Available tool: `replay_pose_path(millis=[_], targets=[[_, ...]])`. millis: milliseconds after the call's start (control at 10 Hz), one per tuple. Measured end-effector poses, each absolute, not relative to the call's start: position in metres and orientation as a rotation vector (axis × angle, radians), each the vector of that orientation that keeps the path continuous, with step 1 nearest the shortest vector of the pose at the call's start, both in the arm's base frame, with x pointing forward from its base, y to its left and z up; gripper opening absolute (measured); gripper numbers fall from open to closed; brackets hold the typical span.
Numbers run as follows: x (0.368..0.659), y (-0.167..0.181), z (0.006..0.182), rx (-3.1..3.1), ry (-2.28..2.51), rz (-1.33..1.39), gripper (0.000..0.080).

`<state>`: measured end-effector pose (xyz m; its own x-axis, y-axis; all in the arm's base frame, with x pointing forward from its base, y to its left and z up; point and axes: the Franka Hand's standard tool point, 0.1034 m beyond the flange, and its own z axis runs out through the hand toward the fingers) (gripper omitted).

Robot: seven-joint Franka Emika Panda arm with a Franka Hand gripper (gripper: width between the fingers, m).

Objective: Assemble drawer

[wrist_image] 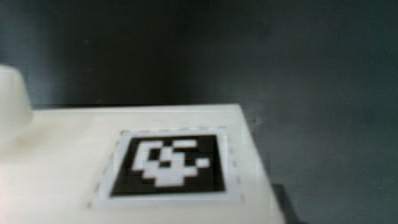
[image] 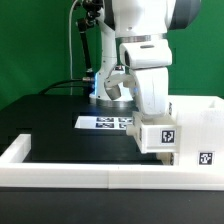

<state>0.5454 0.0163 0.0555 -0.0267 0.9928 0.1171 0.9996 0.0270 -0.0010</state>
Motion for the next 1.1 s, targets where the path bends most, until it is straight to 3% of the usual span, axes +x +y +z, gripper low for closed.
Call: replay_pose_path(millis=[100,300,400,500,600,1100], targets=[[0.545,0.016,0.055,-2.131,-2.188,-0.124,0.0042],[0.547,0.015,0.057,-2.155,-2.166,-0.126,0.0361],[0.548,0.016,0.058,-2.154,-2.168,-0.127,0.0361],[0.549,0.017,0.061,-2.155,-2.173,-0.131,0.0542],[0.55,0.017,0.066,-2.155,-2.18,-0.131,0.0616],[0.575,-0.014,0.109,-2.152,-2.191,-0.081,0.0649]])
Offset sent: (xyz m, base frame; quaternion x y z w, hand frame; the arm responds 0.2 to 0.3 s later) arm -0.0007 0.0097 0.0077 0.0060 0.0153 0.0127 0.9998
